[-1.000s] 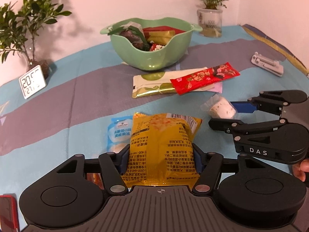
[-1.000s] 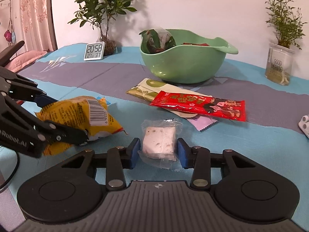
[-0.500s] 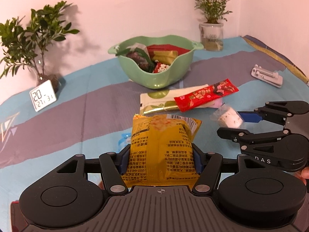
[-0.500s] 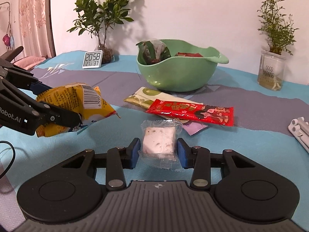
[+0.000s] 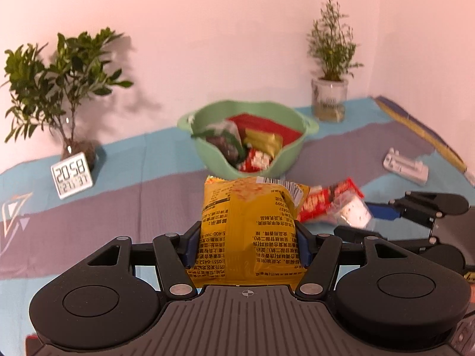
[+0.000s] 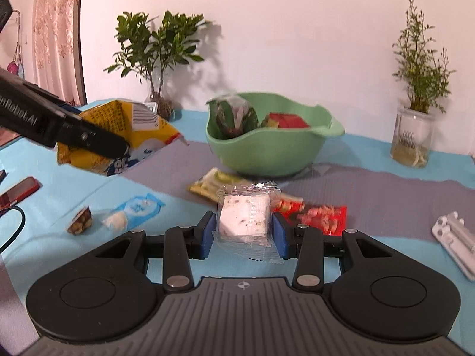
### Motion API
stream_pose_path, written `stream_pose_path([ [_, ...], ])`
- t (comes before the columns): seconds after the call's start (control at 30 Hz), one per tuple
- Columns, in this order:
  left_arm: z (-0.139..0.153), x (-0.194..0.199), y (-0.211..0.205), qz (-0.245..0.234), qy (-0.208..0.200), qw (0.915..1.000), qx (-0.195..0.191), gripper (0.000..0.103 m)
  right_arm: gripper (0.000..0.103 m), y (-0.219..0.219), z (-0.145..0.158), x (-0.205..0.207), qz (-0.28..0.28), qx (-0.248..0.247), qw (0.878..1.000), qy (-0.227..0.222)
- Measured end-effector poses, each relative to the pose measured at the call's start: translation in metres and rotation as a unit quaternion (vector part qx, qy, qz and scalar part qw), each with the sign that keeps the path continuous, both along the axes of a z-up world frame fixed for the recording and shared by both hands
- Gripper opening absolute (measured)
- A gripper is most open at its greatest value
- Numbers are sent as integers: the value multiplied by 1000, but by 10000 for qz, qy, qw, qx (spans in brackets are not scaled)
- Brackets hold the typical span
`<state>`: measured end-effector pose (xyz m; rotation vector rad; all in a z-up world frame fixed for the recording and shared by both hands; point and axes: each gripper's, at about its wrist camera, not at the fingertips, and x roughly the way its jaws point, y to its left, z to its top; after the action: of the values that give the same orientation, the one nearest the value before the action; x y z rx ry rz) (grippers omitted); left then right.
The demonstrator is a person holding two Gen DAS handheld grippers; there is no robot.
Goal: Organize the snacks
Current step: 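Carry the chip bag and white cake over the green bowl and open both tools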
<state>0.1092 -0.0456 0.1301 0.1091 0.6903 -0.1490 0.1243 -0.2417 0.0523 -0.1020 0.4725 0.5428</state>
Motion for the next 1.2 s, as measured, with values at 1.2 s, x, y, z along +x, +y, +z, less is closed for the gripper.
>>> stream_pose_path([
  [1.2,29,205,-13,231,-430,9986,-216,103,67,17,27,147,-229,517,9984,-17],
])
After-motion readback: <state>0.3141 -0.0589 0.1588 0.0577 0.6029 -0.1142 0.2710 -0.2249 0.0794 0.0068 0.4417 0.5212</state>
